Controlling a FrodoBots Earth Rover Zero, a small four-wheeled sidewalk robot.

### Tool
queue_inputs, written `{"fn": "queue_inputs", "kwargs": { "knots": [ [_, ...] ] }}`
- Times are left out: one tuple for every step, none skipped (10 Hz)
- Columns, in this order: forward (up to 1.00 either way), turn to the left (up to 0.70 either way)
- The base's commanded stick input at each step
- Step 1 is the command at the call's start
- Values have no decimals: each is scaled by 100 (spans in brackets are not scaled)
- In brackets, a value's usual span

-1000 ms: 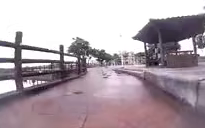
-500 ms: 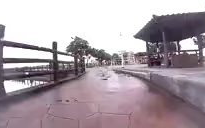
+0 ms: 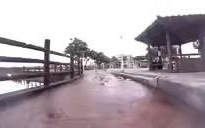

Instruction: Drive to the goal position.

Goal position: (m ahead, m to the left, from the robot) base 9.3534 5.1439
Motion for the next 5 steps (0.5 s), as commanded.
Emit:
{"fn": "queue_inputs", "kwargs": {
  "knots": [
    [100, -1],
    [100, -1],
    [100, -1],
    [100, -1],
    [100, -1]
  ]
}}
